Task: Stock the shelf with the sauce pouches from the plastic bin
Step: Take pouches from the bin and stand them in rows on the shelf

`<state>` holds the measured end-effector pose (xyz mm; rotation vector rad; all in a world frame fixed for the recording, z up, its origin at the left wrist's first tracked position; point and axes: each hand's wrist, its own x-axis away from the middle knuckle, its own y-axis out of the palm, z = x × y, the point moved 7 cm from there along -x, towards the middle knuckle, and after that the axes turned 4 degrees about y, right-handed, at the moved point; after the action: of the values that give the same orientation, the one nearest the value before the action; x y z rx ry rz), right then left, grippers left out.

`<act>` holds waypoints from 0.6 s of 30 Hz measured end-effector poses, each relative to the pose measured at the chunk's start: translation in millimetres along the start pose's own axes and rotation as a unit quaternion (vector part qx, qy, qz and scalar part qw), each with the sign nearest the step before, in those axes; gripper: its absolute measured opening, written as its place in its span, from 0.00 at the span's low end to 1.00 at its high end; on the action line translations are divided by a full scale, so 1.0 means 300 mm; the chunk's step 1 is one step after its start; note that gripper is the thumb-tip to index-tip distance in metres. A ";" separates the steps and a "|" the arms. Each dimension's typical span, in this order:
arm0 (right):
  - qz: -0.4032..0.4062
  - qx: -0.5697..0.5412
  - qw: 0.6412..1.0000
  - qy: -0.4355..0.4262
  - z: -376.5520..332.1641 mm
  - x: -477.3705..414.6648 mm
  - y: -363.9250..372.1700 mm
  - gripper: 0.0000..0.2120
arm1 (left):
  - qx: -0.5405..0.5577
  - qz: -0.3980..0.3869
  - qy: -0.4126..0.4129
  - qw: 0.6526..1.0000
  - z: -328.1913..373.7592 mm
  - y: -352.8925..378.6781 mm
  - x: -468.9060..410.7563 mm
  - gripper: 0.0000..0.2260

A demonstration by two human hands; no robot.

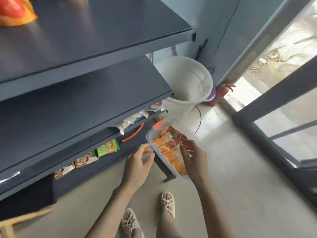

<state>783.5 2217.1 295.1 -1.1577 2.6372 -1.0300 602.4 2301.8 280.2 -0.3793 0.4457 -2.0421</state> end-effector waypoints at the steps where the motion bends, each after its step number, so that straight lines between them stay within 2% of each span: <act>1: 0.001 -0.002 1.000 0.011 0.030 -0.016 -0.027 0.09 | -0.001 -0.008 -0.005 1.000 0.007 0.045 -0.011 0.11; 7: -0.023 0.006 0.999 0.038 0.228 -0.193 -0.142 0.09 | 0.012 -0.026 -0.053 0.998 0.008 0.340 -0.090 0.11; 12: -0.096 0.006 0.993 0.069 0.453 -0.397 -0.158 0.07 | 0.036 0.009 -0.145 0.989 -0.059 0.638 -0.167 0.09; 18: -0.198 0.037 0.974 0.102 0.766 -0.620 -0.031 0.08 | 0.033 0.036 -0.245 0.968 -0.244 0.941 -0.259 0.09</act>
<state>996.3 2212.8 89.8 -1.6885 2.5408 -1.3663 822.1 2251.9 79.2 -0.7887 0.0849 -1.8050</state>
